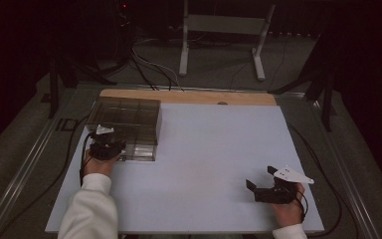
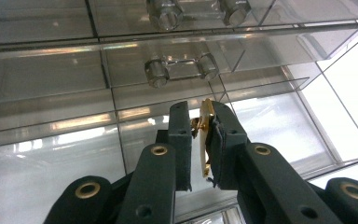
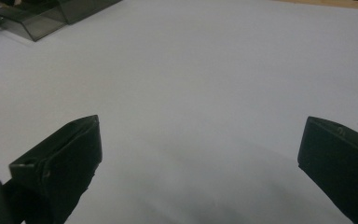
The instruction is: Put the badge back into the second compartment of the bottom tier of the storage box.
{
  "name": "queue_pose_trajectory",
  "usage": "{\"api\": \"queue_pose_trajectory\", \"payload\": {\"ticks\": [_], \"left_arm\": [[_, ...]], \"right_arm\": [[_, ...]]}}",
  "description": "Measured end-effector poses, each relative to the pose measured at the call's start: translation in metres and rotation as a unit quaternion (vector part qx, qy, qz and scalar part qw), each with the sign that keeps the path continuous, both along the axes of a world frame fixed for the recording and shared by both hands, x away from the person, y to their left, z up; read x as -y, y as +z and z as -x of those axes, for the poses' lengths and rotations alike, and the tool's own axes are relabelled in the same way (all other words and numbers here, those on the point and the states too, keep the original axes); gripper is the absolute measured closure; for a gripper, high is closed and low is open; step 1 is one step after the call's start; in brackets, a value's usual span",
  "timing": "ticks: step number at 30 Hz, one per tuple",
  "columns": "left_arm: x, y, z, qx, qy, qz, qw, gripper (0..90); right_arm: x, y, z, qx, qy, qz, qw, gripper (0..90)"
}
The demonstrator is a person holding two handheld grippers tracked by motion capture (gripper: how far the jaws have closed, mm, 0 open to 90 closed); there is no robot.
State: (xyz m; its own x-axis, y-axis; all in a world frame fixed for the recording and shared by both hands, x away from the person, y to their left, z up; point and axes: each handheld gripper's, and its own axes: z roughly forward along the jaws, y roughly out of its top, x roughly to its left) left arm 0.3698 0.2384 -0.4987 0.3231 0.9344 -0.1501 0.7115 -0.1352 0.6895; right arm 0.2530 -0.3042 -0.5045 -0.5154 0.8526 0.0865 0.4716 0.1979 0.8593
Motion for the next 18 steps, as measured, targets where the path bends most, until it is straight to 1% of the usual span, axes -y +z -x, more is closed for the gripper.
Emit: {"api": "queue_pose_trajectory", "payload": {"ticks": [10,18], "left_arm": [[0.0007,-0.0039,-0.0006,-0.010,-0.001,-0.002,0.9999,80.9],[0.0009,-0.0058,0.0001,-0.012,-0.001,-0.003,0.9999,80.9]], "right_arm": [[-0.0002,-0.0005,-0.0008,-0.001,0.001,0.001,1.0000,0.2],[0.0001,-0.0002,-0.0010,0.000,0.001,0.000,1.0000,0.1]]}}
